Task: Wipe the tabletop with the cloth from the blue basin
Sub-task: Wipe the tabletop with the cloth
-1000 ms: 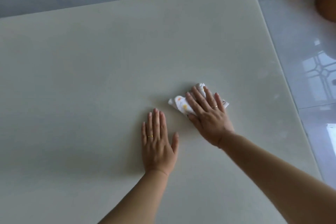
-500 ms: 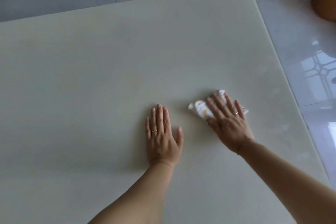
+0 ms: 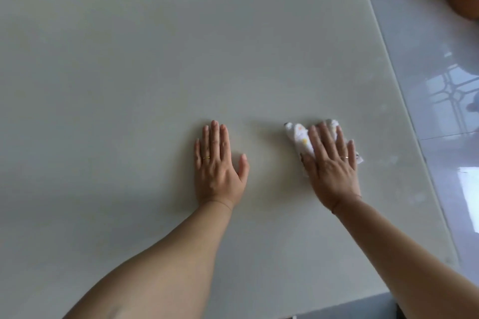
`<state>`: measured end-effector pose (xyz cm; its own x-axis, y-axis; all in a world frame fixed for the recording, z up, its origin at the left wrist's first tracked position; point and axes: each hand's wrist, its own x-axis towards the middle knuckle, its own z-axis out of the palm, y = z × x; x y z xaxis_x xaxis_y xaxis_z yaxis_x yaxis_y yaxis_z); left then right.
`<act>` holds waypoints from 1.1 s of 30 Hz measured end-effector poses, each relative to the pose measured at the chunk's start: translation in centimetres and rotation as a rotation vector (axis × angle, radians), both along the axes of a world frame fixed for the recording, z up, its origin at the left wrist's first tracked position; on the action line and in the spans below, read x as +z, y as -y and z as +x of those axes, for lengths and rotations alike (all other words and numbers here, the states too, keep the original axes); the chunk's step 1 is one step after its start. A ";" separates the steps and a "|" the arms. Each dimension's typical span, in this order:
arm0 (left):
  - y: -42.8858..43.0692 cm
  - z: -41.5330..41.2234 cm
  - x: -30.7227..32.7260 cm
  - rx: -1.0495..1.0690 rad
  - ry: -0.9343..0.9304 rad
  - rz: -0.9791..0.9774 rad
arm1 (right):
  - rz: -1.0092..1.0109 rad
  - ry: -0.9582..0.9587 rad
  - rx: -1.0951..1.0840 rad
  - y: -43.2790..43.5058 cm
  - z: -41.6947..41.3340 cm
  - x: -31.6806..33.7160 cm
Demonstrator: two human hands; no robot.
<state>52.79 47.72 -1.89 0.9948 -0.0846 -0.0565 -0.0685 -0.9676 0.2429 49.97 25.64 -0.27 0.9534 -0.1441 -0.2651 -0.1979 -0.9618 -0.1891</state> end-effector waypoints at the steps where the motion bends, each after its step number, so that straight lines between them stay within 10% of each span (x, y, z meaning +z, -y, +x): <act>1: 0.0 0.0 0.0 0.000 0.007 -0.004 | 0.009 0.001 -0.126 -0.2 -0.2 -0.1; 4: 0.1 -0.1 -0.1 0.002 0.025 -0.010 | 0.036 0.015 -0.217 -4.5 -2.4 -0.1; 9: 0.0 -0.4 0.0 0.000 0.009 0.008 | 0.056 0.043 0.307 -3.3 -6.6 0.2; 16: 1.7 -6.1 0.9 -0.092 0.083 -0.010 | 0.020 0.026 -0.248 -2.2 -7.8 -0.1; 22: 2.6 -14.7 0.1 -0.153 -0.018 0.012 | 0.011 0.034 0.312 -1.6 -14.2 0.1; 28: 2.8 -14.6 -0.1 -0.141 -0.020 0.029 | 0.020 0.003 -0.262 0.7 -14.9 0.4; 33: 2.9 -14.5 -0.2 -0.145 -0.031 0.047 | 0.059 0.011 0.120 -6.1 -21.1 0.3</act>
<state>38.31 44.82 -2.04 0.9700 -0.2241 -0.0943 -0.2018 -0.9584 0.2018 28.87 31.74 0.05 0.9658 -0.0137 -0.2588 -0.0799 -0.9656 -0.2473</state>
